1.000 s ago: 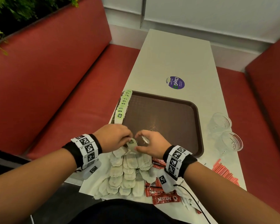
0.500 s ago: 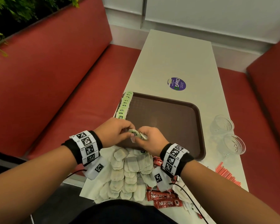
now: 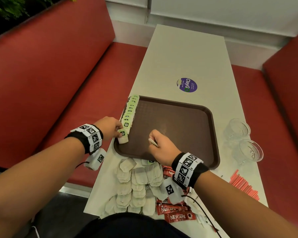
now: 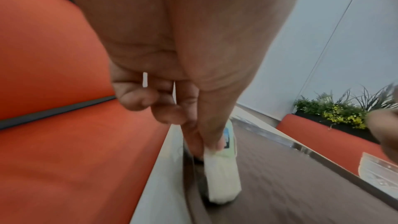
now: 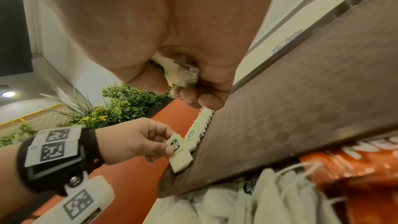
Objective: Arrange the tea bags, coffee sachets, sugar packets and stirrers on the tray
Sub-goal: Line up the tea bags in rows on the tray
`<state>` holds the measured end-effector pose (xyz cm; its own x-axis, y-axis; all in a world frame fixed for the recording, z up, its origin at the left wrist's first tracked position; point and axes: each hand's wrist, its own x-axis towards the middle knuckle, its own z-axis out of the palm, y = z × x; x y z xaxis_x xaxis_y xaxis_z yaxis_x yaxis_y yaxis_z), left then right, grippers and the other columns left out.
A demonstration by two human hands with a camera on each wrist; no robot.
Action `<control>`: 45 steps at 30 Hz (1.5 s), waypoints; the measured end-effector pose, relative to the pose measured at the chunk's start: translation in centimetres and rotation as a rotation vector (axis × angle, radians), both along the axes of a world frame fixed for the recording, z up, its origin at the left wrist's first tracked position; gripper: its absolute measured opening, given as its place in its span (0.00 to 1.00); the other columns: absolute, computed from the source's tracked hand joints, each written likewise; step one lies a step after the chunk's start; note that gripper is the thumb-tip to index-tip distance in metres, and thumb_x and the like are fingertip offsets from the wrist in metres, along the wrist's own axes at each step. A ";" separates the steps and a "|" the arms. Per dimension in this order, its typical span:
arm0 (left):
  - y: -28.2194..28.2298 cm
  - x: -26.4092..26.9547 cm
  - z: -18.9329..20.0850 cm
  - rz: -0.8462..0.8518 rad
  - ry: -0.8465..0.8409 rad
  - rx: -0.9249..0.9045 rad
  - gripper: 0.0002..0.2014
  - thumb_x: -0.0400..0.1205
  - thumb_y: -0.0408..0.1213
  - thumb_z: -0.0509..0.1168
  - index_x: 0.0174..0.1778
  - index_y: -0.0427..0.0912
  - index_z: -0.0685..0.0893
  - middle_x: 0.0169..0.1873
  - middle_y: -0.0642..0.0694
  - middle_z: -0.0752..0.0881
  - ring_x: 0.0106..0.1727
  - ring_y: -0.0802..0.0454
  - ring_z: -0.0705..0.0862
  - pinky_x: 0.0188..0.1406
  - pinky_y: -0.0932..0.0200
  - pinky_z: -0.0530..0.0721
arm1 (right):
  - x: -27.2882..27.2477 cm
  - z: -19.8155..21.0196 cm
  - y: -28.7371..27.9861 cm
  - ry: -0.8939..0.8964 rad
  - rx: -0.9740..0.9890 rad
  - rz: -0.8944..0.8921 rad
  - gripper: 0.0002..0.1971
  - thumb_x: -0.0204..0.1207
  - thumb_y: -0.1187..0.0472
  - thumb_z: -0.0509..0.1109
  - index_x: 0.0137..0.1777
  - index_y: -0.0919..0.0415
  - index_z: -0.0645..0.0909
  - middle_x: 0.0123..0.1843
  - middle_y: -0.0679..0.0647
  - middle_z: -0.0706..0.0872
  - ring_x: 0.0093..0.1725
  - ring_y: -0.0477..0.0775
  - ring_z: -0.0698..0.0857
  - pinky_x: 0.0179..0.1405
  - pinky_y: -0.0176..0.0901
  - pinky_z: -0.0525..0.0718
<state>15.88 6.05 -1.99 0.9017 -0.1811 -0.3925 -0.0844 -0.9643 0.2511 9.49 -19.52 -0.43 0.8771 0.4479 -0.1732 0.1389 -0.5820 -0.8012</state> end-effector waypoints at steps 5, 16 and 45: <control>-0.6 1.4 -0.4 0.054 -0.053 0.018 0.12 0.80 0.45 0.73 0.59 0.52 0.85 0.43 0.55 0.83 0.48 0.52 0.80 0.46 0.55 0.79 | -0.2 -0.4 -0.1 0.007 0.016 -0.005 0.08 0.75 0.68 0.65 0.39 0.58 0.70 0.34 0.46 0.73 0.32 0.48 0.71 0.35 0.45 0.73; -2.4 0.6 -1.2 0.084 -0.093 0.098 0.15 0.72 0.56 0.77 0.47 0.56 0.81 0.47 0.54 0.82 0.49 0.50 0.83 0.49 0.53 0.83 | -0.3 -1.1 -0.8 0.028 0.022 -0.043 0.06 0.76 0.65 0.68 0.41 0.56 0.74 0.34 0.52 0.81 0.31 0.48 0.76 0.36 0.49 0.81; -3.9 -3.2 3.9 -0.095 -0.203 -0.479 0.02 0.80 0.45 0.74 0.42 0.57 0.88 0.33 0.58 0.88 0.35 0.63 0.84 0.38 0.66 0.79 | 0.4 -1.5 -1.7 -0.058 -0.155 0.006 0.14 0.72 0.51 0.81 0.52 0.46 0.78 0.36 0.46 0.79 0.34 0.46 0.77 0.39 0.51 0.83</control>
<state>12.67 2.12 1.88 0.9220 -0.3816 -0.0652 -0.2581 -0.7314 0.6312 9.91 -21.24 -1.89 0.8851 0.4250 -0.1895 0.1864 -0.6970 -0.6924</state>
